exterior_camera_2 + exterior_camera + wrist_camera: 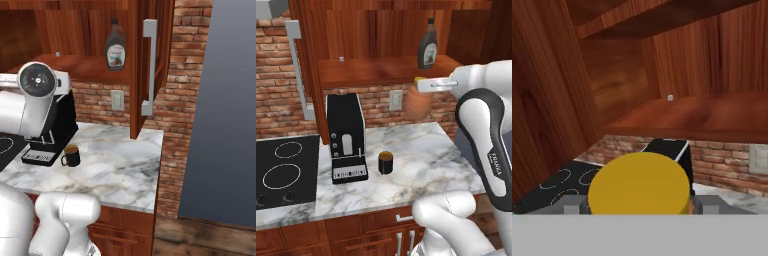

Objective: Pick the syrup bottle and honey bottle from the cabinet and place them next to the mug.

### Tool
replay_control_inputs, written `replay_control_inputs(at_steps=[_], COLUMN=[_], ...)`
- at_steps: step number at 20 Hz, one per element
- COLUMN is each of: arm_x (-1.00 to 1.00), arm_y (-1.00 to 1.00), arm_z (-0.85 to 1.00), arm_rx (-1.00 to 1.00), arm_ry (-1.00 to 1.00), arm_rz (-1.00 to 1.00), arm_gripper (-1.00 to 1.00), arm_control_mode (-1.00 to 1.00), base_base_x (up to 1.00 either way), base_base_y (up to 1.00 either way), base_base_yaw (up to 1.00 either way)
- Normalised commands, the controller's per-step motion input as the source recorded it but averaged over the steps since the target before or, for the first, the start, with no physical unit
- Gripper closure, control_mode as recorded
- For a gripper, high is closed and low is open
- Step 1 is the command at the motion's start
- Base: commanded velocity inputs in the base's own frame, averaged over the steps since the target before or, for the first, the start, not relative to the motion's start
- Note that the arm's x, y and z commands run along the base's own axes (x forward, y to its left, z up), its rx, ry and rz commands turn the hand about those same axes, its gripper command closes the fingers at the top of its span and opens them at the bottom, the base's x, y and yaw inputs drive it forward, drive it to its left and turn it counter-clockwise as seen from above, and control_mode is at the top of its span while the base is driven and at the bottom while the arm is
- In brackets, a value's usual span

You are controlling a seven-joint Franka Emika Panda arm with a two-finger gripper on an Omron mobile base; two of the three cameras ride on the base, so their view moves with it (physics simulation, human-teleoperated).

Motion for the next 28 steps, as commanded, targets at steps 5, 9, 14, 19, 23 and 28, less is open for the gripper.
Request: replay_control_inputs(at_steps=[5,9,14,19,23,28], arm_x=[-0.14,0.01,0.15,0.20,0.30,0.45], arm_y=[-0.43,-0.11,0.00,0.00,-0.06,-0.12], arm_z=[-0.33,-0.24,-0.17,-0.20,-0.30,-0.40], arm_rx=[0.00,-0.01,-0.06,-0.09,-0.07,-0.06], arm_ry=[0.05,0.07,0.15,0.19,0.09,0.06], arm_rz=[0.00,0.00,0.00,0.00,0.00,0.00], arm_gripper=[1.00,1.00,1.00,1.00,1.00,1.00], arm_control_mode=[-1.00,-1.00,-1.00,-1.00,-1.00,-1.00], base_base_x=[0.00,0.00,0.00,0.00,0.00,0.00], base_base_y=[0.00,0.00,0.00,0.00,0.00,0.00], base_base_yaw=[0.00,0.00,0.00,0.00,0.00,0.00])
